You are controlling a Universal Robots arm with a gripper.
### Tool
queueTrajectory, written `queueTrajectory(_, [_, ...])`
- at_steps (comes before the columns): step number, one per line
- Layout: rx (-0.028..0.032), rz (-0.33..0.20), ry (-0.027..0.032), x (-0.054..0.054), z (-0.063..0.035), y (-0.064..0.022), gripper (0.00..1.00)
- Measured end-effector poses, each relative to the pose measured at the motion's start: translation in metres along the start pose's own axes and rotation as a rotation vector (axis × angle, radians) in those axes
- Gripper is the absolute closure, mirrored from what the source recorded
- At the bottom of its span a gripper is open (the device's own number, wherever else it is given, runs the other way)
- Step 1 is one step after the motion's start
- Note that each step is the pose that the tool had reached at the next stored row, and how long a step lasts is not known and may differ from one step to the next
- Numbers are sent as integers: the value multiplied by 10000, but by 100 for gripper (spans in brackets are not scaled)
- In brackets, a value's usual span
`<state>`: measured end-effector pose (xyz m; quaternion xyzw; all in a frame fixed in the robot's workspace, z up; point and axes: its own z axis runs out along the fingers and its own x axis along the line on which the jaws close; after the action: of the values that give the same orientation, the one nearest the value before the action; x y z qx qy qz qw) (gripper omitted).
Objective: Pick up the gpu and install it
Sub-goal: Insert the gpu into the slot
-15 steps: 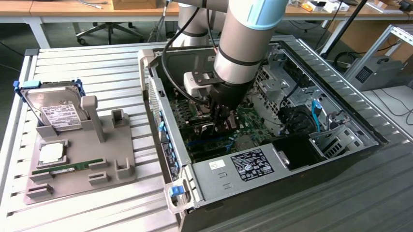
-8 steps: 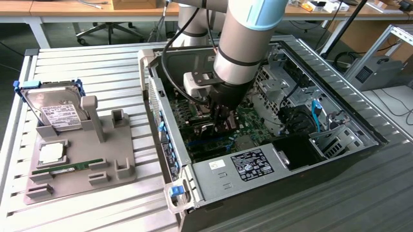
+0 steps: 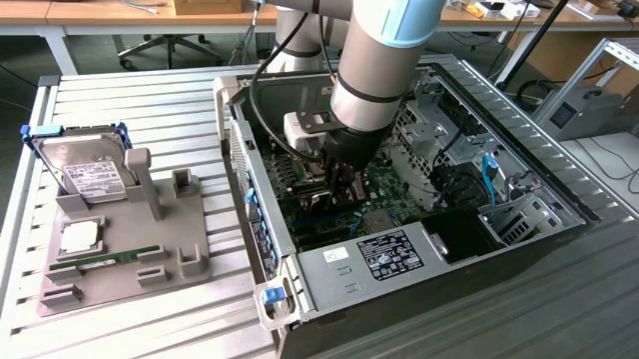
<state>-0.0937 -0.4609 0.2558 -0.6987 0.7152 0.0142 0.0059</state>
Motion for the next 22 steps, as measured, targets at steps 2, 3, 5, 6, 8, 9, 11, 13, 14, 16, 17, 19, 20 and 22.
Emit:
queueTrajectory(2, [0,0,0,0,1,0,73])
queueTrajectory(3, [1,0,-1,0,2,0,73])
queueTrajectory(5, [1,0,-9,-1,2,0,73])
queueTrajectory(6, [1,0,-11,0,4,0,73])
queueTrajectory(8, [0,0,-10,0,7,0,73])
queueTrajectory(9, [0,0,-10,0,8,0,73])
queueTrajectory(11, [1,-1,-19,0,12,0,73])
queueTrajectory(13, [1,0,-20,0,12,1,73])
queueTrajectory(14, [0,0,-20,0,11,1,73])
queueTrajectory(16, [0,-1,-21,0,12,2,73])
queueTrajectory(17, [1,0,-22,0,13,2,73])
queueTrajectory(19, [0,-1,-21,1,14,4,73])
queueTrajectory(20, [0,0,-21,1,16,6,73])
queueTrajectory(22, [-1,-1,-20,1,19,7,73])
